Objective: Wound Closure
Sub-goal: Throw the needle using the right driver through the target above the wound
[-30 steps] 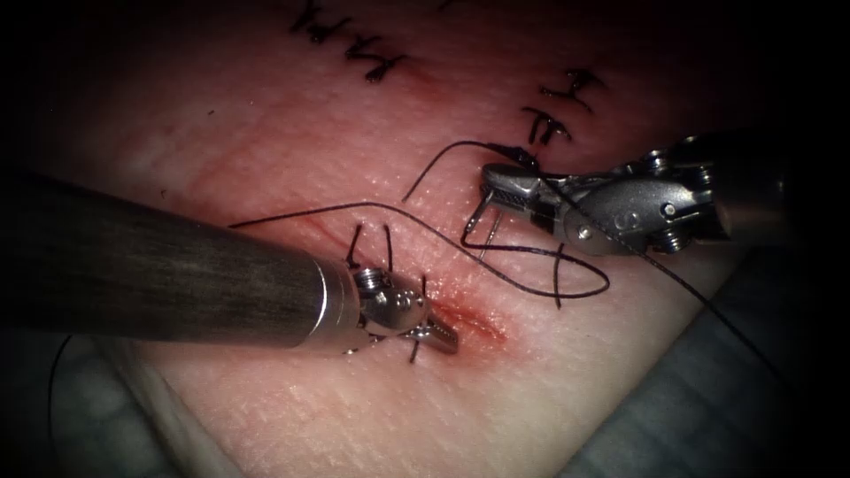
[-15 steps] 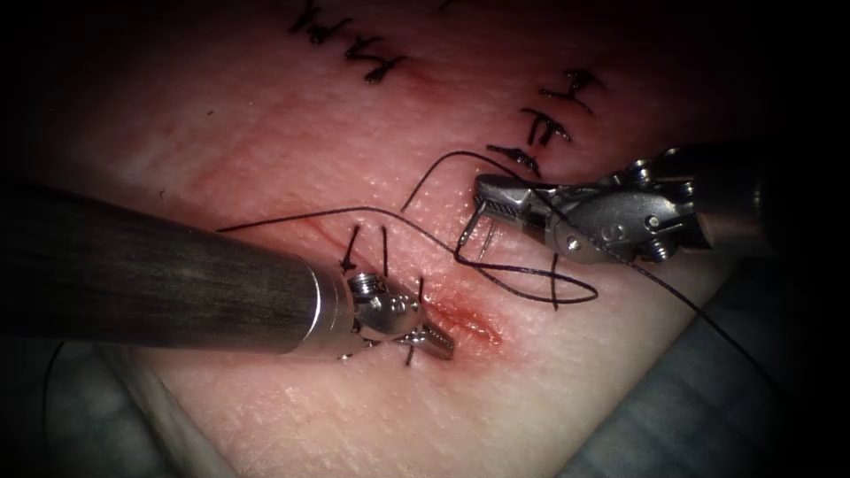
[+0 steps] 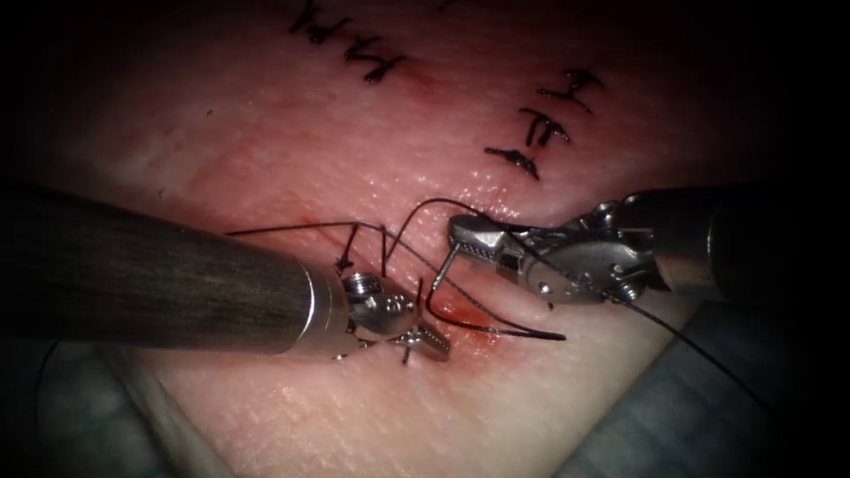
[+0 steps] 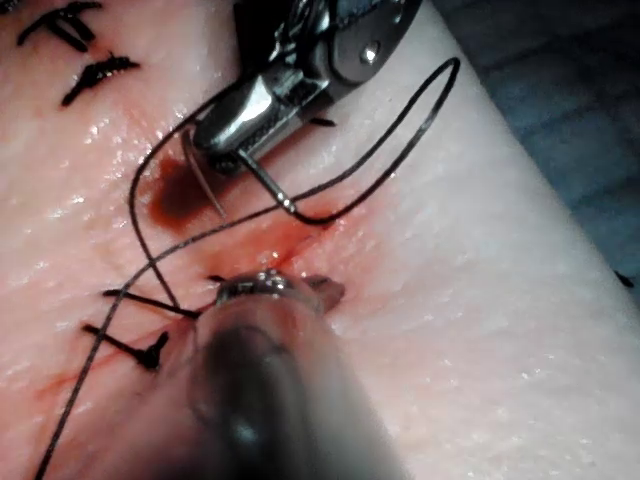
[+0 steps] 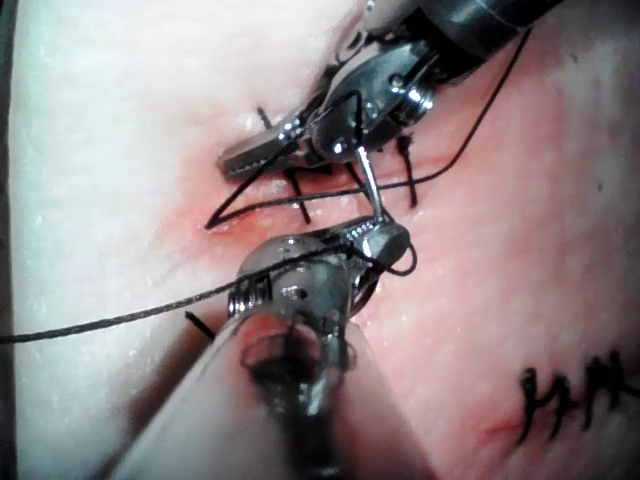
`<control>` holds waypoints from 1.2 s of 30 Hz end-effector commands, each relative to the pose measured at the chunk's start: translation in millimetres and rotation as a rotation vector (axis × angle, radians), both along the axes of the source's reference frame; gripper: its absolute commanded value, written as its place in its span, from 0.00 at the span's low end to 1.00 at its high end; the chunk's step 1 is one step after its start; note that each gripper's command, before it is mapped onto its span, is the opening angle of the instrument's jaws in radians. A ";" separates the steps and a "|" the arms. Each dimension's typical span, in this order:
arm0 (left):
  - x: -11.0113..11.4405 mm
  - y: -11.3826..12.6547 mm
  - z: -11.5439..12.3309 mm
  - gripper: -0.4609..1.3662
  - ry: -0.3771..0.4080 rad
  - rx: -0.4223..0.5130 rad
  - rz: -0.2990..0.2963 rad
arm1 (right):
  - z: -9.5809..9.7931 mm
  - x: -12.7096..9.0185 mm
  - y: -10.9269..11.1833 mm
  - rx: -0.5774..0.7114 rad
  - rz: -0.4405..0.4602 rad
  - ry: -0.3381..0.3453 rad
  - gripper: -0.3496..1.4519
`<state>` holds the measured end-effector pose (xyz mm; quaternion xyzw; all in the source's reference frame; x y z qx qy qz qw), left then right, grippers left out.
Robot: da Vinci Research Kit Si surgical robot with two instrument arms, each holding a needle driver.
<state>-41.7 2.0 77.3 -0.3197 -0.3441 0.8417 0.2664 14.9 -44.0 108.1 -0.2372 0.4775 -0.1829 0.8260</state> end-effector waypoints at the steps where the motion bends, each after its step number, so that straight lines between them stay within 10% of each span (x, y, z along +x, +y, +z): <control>1: 0.0 0.0 0.0 0.06 -0.007 0.008 0.004 | 0.3 -0.1 -0.2 0.009 0.017 0.005 0.00; 25: 0.3 -0.2 -0.1 0.06 -0.010 0.008 0.007 | 5.3 -1.8 -4.2 0.244 0.229 0.055 0.00; 36: 0.2 -0.5 0.0 0.06 -0.006 0.009 0.004 | 3.8 -2.3 -2.2 0.289 0.287 0.084 0.00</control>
